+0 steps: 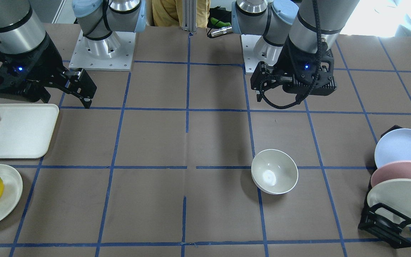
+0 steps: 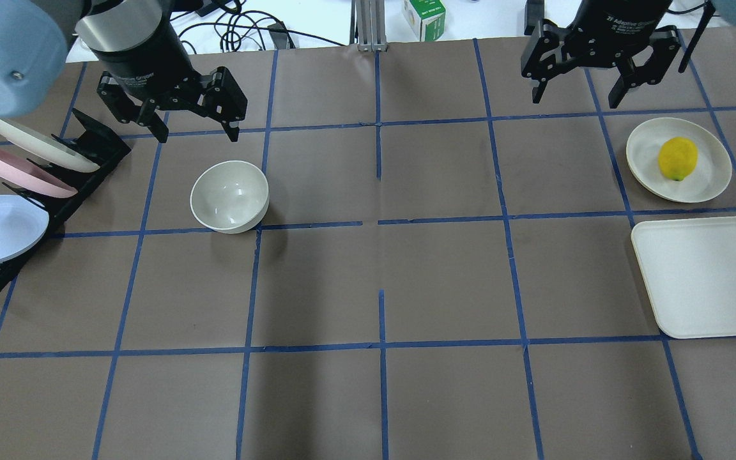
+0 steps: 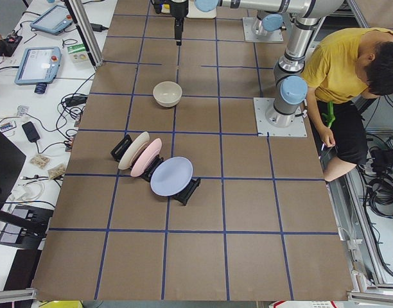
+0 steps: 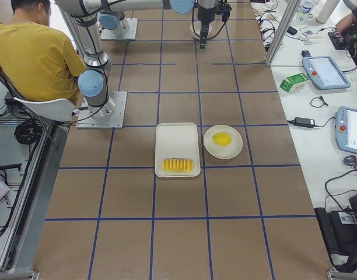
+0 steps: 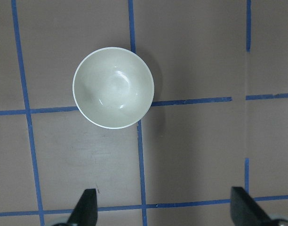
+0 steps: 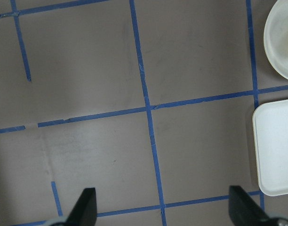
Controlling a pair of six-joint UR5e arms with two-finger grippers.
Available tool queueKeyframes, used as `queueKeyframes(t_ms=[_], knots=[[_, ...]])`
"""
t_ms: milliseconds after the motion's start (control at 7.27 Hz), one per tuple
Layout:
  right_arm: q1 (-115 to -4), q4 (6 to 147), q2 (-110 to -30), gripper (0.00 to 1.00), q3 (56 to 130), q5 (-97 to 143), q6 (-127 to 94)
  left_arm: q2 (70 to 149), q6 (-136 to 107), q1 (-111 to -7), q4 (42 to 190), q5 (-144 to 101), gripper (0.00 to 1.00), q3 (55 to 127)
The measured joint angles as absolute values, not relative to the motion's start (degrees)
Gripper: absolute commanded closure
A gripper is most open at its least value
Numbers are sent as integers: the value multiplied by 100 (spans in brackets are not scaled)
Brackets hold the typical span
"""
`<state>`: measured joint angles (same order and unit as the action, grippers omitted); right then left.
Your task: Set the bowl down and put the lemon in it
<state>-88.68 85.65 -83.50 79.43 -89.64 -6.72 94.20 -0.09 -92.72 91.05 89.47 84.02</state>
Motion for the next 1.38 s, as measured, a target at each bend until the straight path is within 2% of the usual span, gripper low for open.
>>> queueKeyframes(t_ms=[412, 825, 1375], knots=[[-8863, 8568, -8372, 0, 8060, -8986, -676, 9634, 364, -9028, 8752, 8911, 0, 8500], [-8836, 8507, -8345, 0, 8155, -9077, -664, 10382, 1111, -8197, 8250, 8511, 0, 8624], [-8150, 8826, -7970, 0, 8254, -9060, -101, 11166, 1510, -7809, 6558, 8475, 0, 9529]])
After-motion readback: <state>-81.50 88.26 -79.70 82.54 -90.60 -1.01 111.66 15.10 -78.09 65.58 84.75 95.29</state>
